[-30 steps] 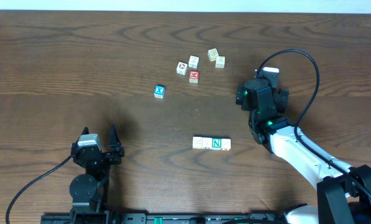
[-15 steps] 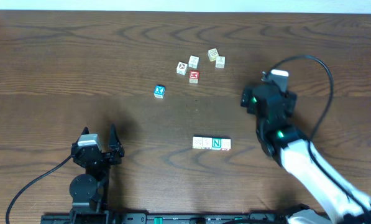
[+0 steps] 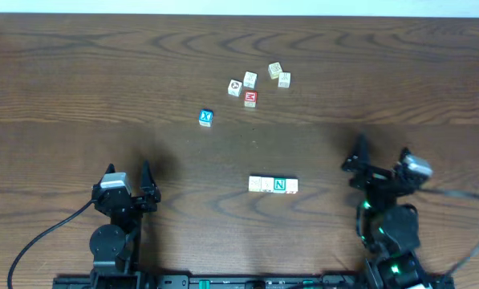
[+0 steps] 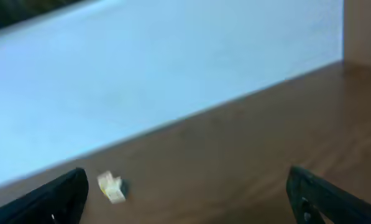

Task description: Lift 4 blocks

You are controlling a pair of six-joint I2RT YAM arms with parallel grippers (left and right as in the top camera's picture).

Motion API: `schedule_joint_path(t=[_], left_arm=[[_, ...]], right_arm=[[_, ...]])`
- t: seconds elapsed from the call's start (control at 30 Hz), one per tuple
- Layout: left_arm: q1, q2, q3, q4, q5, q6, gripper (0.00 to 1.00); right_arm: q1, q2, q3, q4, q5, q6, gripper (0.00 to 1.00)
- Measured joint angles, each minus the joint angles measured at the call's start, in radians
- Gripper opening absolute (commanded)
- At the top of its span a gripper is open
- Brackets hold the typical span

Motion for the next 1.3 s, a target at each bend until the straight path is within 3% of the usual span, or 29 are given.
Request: schedule_joint_path(t=[0.17,0.3,0.6,0.77,0.97,1.3], left_arm=[[0.0,0.0,0.0,0.0,0.0,0.0,0.73],[0.0,0.0,0.0,0.0,0.0,0.0,0.73],[0.0,0.0,0.0,0.0,0.0,-0.002,0.73],[0.0,0.0,0.0,0.0,0.0,-0.003,0.73],[0.0,0.0,0.0,0.0,0.0,-0.003,0.73],[0.0,0.0,0.0,0.0,0.0,-0.003,0.73]], right_arm=[[-0.106,-0.144,-0.009,-0.066,-0.097,0.004,0.99],[-0.169,-0.232,-0.013,-0.211,-0.172,0.01,0.99],[-0.218,-0.358,-0.017,-0.4,-0.222,0.019,0.99],[-0.249,-0.465,-0.091,-0.423,-0.231,0.02,0.99],[-0.256,-0.473,-0.115,-0.422,-0.243,0.009,0.99],[-0.256,-0.475,-0.115,-0.429,-0.275,-0.148,0.99]])
